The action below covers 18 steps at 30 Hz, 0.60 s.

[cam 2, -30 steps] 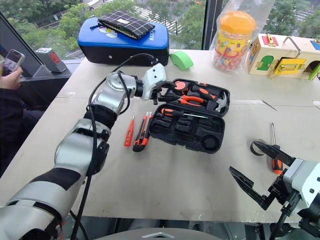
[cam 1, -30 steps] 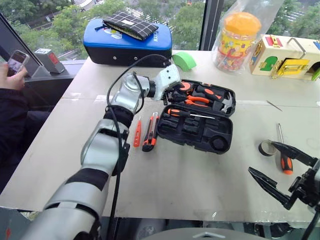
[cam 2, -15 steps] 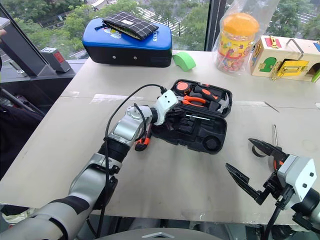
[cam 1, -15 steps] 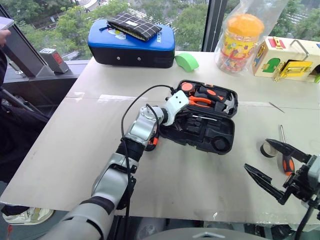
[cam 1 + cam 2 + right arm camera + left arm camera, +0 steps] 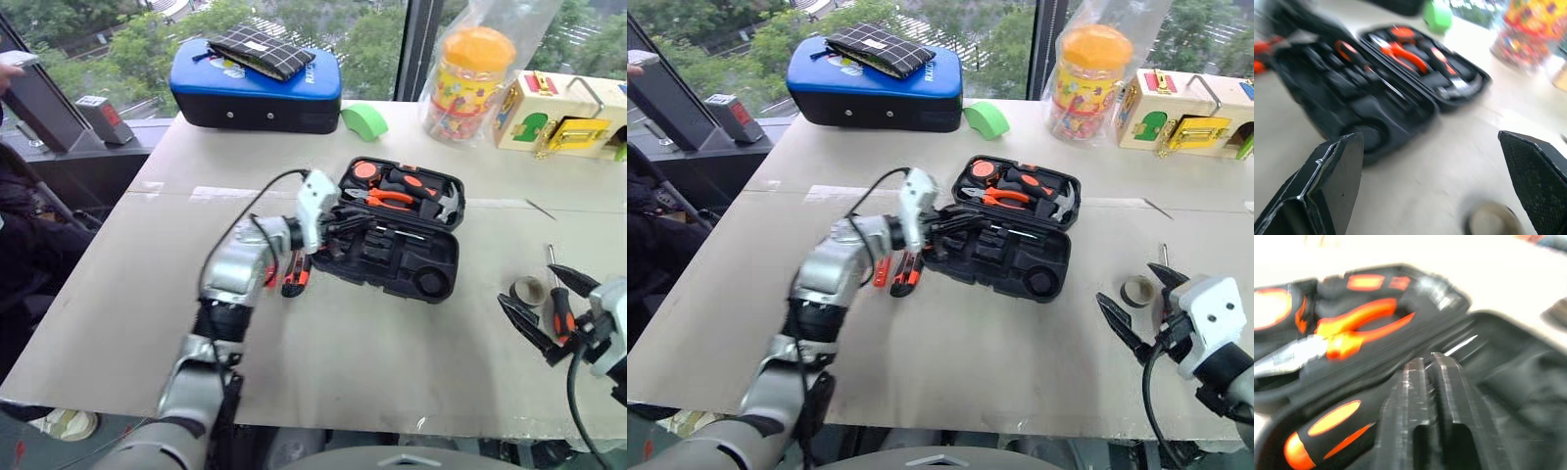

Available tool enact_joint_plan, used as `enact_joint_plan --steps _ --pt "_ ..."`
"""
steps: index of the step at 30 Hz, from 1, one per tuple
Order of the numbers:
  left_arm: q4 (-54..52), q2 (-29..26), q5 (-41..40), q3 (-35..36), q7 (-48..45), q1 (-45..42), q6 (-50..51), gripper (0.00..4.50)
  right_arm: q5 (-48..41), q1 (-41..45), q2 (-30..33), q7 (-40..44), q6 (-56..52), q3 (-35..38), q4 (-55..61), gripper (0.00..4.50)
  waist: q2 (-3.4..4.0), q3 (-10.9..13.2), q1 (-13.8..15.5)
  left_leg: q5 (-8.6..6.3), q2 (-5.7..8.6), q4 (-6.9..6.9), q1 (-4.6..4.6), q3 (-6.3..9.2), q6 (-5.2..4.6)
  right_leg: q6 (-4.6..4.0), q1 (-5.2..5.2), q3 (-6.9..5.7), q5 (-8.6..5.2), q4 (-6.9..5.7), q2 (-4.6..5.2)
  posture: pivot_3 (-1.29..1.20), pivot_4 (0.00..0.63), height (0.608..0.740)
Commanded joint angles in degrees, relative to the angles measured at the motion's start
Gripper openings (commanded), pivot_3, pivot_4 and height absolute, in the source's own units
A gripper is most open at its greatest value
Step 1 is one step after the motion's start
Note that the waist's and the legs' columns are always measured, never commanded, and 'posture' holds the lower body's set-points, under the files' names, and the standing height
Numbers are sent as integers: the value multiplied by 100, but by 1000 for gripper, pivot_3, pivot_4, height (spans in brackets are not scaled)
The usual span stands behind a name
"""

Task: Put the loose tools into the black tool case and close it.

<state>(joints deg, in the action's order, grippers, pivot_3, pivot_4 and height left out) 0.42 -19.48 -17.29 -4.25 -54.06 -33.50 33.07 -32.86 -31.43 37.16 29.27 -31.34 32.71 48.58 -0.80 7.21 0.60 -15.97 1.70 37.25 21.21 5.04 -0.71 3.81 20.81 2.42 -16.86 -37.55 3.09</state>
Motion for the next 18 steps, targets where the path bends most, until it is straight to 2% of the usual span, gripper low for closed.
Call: enact_joint_plan --steps 1,2,3,5,6,10,15,18 --pt "-1016 -317 -719 119 -333 291 642 2376 -445 350 366 -282 -957 372 -176 4500 1 1 7 0 0 0 -4 -1 0 0 -4 1 0 1 1 0 150 740" --pt "-1307 -528 -931 115 -478 459 866 2653 -545 538 504 -461 -1427 453 -353 4500 3 2 13 0 1 0 -7 -3 -1 -1 -9 2 0 4 2 0 150 740" --pt "-1601 -721 -1080 77 -648 646 945 3306 -593 684 619 -640 -1892 542 -549 4500 2 3 8 0 3 0 -7 -5 -1 -1 -10 3 1 3 2 0 150 740" --pt "-2140 -913 -1490 37 -754 897 1261 4276 -593 817 848 -780 -2587 723 -935 4500 5 6 16 -1 3 1 -7 -5 -1 -4 -10 4 1 3 3 0 150 740" --pt "-2365 -949 -1674 2 -744 970 1407 4395 -533 837 967 -740 -2736 759 -1130 4500 5 6 41 -1 4 -1 -5 -4 -2 -4 -10 3 0 7 3 0 150 740" --pt "-3078 -1236 -2299 47 -763 1198 1809 4395 -392 1392 1419 -836 -3473 461 -1972 4500 6 7 21 -1 6 0 12 9 -2 -4 -10 2 1 23 1 0 150 740" --pt "-3380 -1532 -2384 33 -617 1282 1643 4395 -239 2179 1516 -892 -4043 -206 -2679 4500 12 9 -53 -1 1 -8 -2 -7 -3 -5 -12 1 1 22 -7 0 150 740" --pt "-3375 -1536 -2252 33 -421 1373 1472 4500 -166 2455 1464 -823 -4167 -648 -3026 3807 2 9 -60 -1 0 -9 -1 -5 -3 -5 -13 -1 0 23 -21 0 150 740"
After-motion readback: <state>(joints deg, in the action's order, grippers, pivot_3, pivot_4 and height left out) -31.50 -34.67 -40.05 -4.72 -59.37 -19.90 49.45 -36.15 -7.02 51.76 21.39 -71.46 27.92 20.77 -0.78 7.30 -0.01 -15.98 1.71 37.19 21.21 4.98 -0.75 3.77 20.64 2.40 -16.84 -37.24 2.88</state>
